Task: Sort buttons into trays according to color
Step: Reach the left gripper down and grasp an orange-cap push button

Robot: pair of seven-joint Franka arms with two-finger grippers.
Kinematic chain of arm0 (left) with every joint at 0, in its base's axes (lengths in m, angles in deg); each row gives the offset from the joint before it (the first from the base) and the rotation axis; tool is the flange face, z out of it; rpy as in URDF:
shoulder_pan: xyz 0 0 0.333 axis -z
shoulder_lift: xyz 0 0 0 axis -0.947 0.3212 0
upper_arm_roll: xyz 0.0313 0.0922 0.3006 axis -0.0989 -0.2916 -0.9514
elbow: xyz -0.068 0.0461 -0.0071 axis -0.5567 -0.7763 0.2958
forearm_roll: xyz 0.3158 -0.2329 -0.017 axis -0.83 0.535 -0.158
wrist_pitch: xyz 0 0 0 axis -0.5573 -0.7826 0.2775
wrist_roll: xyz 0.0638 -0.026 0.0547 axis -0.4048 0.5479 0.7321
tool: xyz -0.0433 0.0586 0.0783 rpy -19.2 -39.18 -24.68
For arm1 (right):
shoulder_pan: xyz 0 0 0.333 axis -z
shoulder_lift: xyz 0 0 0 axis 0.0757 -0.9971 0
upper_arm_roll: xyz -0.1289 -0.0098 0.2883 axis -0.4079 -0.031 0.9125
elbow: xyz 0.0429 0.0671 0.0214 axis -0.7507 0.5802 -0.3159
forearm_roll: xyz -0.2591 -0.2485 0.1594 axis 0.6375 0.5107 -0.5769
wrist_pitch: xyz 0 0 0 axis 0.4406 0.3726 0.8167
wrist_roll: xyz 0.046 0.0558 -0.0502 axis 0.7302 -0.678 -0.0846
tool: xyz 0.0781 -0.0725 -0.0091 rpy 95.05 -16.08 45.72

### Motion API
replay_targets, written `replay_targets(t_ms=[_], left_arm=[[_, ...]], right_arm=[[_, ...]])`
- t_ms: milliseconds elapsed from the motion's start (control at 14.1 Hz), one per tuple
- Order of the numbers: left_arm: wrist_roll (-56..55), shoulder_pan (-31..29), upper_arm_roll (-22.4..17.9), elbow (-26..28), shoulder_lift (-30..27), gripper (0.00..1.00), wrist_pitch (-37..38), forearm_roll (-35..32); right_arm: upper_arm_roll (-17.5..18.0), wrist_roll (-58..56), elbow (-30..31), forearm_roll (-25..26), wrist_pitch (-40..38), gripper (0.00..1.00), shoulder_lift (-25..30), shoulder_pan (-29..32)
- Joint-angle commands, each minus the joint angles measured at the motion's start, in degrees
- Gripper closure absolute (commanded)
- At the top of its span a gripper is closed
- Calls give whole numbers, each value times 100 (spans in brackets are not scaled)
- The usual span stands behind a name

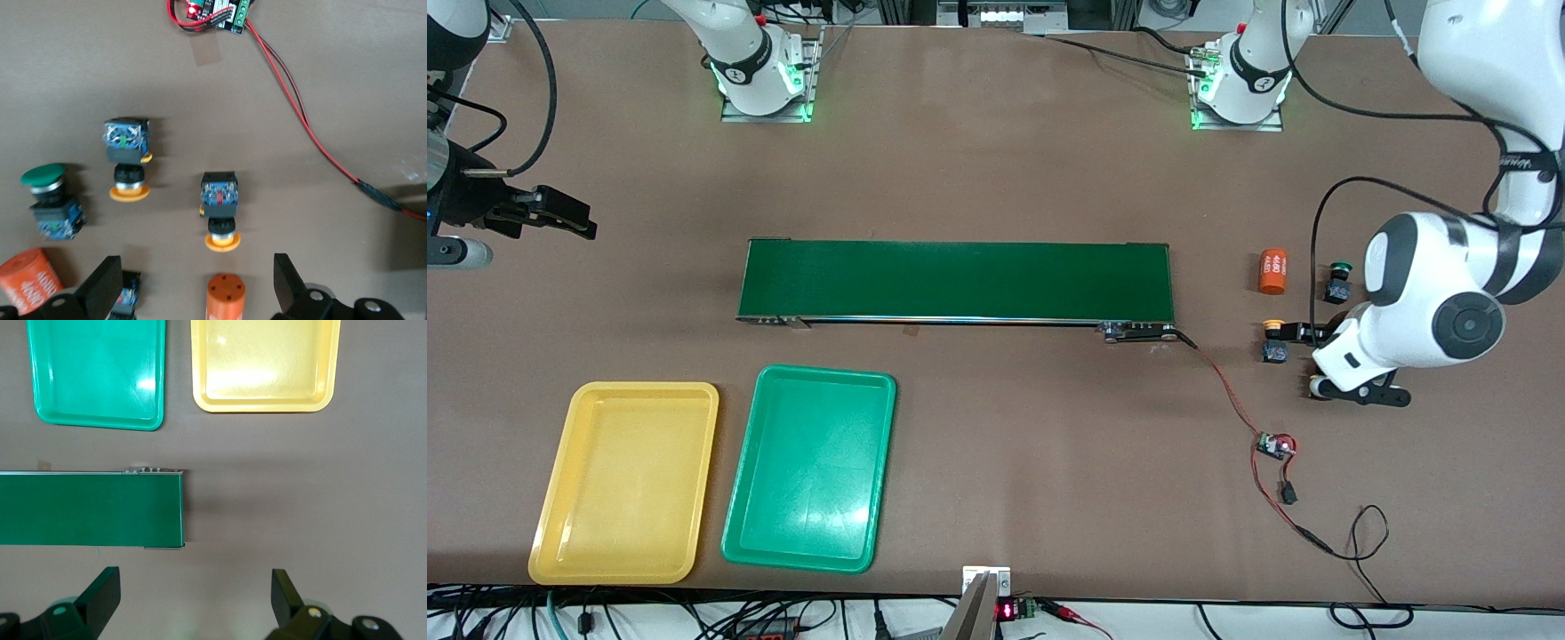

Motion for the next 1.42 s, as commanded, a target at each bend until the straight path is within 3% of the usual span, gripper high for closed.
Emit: replay_targets(t_ms=[0,497,568,638,709,851,1135,1348], left_arm=[[49,-26,-10,222,101,0,-562,14],[49,-52,-10,1672,110,0,-2785,5],[49,-61,-19,1796,110,6,-3032,5],[57,-61,-19,1832,153,24,-3104,5],[66,-61,-19,1832,171,51,-3105,5],[92,-61,-10,1823,171,74,-3035,5],[83,-9,69,1526,-48,87,-2125,5],[75,97,568,448,-128,90,-413,14]], right_arm=[[2,-44,-119,-26,-46,0,-46,21],[-6,-44,-119,-35,-46,0,-46,30],[-7,-44,-119,-35,-46,0,-46,30],[-7,-53,-119,-35,-46,0,-46,30],[-7,-53,-119,-26,-46,0,-46,21],[2,-53,-119,-26,-46,0,-46,21],[2,-36,-119,-26,-46,0,-46,21],[2,-18,-119,-35,-37,0,-64,-5]])
